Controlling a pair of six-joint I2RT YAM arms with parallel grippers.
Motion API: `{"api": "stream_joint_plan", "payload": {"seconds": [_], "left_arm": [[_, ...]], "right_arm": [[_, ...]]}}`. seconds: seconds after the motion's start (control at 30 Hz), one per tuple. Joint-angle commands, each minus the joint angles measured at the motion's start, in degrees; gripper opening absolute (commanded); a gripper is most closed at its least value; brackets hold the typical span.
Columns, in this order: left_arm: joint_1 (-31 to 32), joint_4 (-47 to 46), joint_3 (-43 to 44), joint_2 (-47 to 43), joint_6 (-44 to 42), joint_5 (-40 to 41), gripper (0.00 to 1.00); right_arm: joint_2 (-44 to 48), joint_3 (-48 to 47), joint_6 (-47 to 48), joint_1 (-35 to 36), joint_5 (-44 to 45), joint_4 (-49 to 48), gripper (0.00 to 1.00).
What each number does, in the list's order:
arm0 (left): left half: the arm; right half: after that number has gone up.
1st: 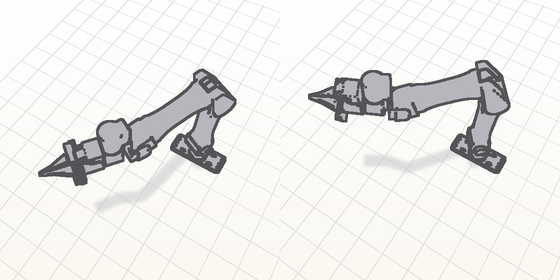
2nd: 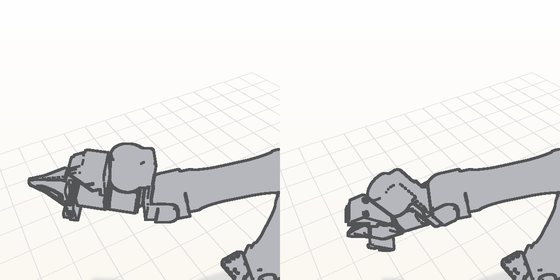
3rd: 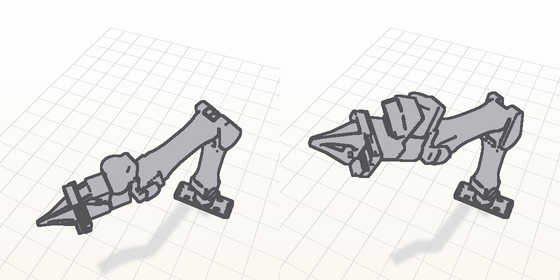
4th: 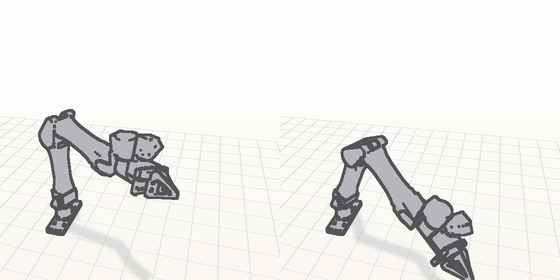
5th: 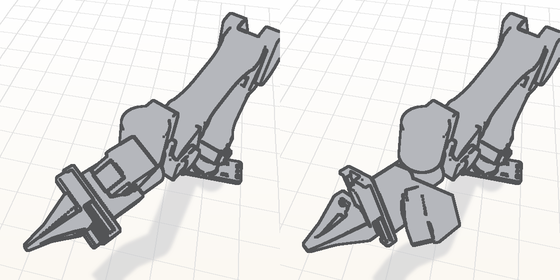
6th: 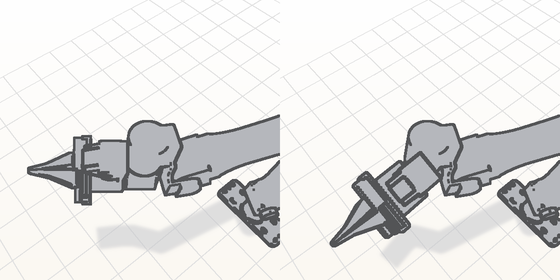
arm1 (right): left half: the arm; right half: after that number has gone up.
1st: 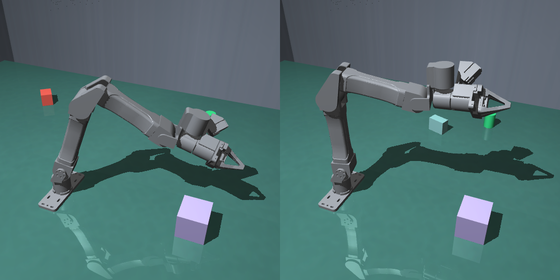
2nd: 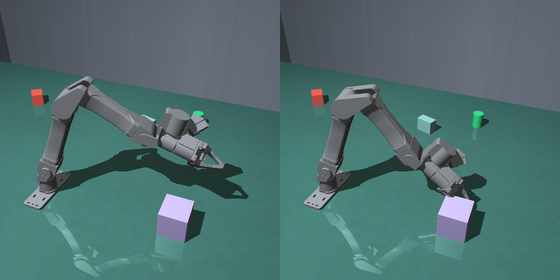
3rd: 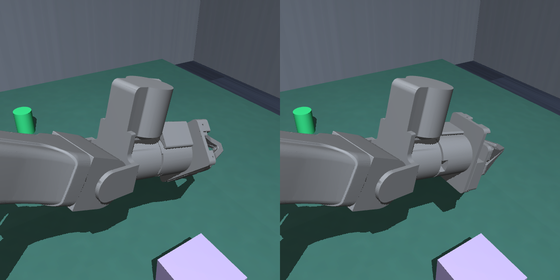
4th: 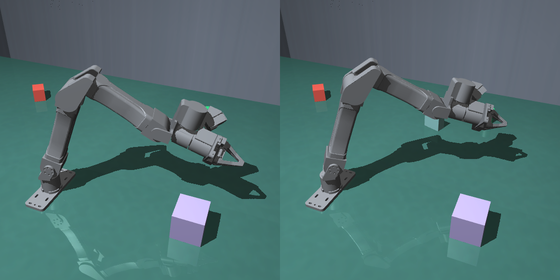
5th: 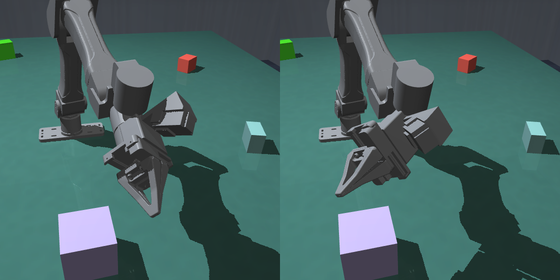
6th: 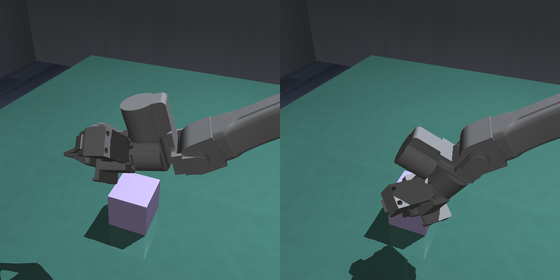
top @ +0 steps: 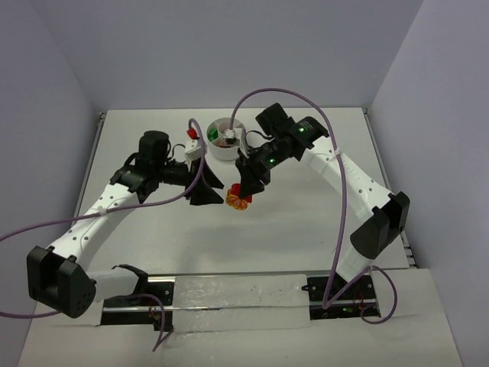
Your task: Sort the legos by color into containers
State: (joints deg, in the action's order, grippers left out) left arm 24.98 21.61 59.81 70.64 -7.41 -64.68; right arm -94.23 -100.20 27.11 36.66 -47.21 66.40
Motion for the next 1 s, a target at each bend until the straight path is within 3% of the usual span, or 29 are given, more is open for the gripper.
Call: {"api": "stream_joint_plan", "payload": {"seconds": [0.0, 0.07, 0.17, 0.2, 0.33, 0.53, 0.8, 0.97], "left_arm": [[-2.6, -16.7, -2.5, -5.1, 15.5, -5.1, 0.74], [-2.7, -19.0, -3.6, -5.8, 20.0, -5.3, 0.75], [-2.7, -32.3, -6.2, -6.8, 31.2, -3.8, 0.8], [-2.7, -33.4, -6.5, -6.9, 33.7, -3.4, 0.87], [-2.7, -35.5, -5.7, -5.7, 37.5, -0.8, 0.9], [-2.7, -37.2, -4.2, -4.0, 40.1, 0.5, 0.87], [-4.3, -32.5, -4.1, -4.9, 36.3, 5.7, 0.83], [-5.2, -36.2, -4.5, -4.7, 38.9, 2.7, 0.82]], "right_arm": [[6.2, 3.4, -8.5, -4.2, -6.8, -11.8, 0.0], [7.4, 5.3, -12.6, -5.6, -8.9, -16.5, 0.0], [8.5, 6.6, -20.4, -7.0, -11.5, -23.3, 0.0], [8.3, 6.3, -21.0, -7.0, -11.8, -23.9, 0.0], [8.4, 5.1, -24.0, -7.0, -13.6, -26.0, 0.0], [9.1, 5.3, -24.1, -7.0, -13.9, -27.6, 0.0], [10.4, 5.8, -24.0, -7.0, -14.2, -27.9, 0.0], [10.7, 6.7, -23.9, -6.9, -15.9, -28.7, 0.0]]}}
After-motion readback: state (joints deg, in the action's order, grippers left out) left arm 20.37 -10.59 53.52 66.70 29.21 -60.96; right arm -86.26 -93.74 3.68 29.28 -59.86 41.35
